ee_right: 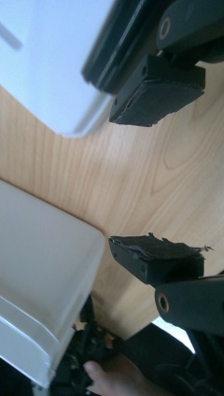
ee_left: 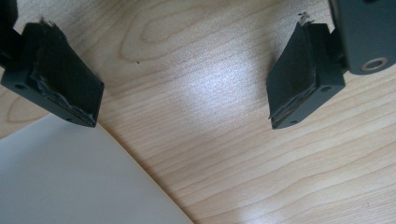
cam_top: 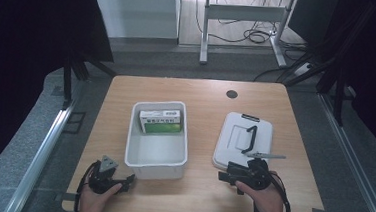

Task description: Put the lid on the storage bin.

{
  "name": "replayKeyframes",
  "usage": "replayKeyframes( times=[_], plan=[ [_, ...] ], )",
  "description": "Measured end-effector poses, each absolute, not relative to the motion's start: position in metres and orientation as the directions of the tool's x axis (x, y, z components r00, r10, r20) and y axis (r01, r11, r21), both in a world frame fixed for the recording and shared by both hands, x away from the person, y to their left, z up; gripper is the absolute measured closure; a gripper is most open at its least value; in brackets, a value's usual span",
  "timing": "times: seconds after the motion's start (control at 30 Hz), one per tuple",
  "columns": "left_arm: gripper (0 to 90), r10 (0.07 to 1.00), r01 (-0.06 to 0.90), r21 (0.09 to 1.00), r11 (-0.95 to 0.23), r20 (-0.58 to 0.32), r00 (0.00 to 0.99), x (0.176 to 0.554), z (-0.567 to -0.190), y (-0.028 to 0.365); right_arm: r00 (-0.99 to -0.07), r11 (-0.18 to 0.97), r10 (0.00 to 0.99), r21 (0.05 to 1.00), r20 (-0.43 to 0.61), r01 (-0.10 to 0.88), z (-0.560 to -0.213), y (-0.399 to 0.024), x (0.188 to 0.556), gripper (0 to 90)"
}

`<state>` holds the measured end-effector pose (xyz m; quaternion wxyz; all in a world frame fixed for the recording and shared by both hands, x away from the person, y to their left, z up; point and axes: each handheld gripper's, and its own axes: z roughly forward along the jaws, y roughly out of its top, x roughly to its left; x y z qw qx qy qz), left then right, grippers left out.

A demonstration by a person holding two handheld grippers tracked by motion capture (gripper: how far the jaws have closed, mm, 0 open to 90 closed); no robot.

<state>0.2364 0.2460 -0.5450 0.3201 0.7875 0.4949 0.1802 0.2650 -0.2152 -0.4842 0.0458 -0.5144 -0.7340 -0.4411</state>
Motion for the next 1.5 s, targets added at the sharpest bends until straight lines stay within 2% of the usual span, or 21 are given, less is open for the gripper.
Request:
replayKeyframes(
  times=[0.7, 1.07, 1.5],
  plan=[
    [12.2, 0.881, 0.655, 0.683, -0.324, -0.034, 0.471, 0.232, -0.545, 0.248, -0.438, 0.077, 0.76, 0.603, 0.481, 0.794, -0.466, -0.206, 0.277, 38.3],
    [12.2, 0.885, 0.657, 0.683, -0.319, -0.034, 0.464, 0.232, -0.545, 0.247, -0.466, 0.087, 0.752, 0.63, 0.466, 0.772, -0.449, -0.207, 0.286, 38.9],
    [12.2, 0.886, 0.658, 0.684, -0.316, -0.034, 0.461, 0.232, -0.545, 0.247, -0.38, 0.03, 0.798, 0.599, 0.467, 0.8, -0.424, -0.211, 0.308, 39.7]
  ],
)
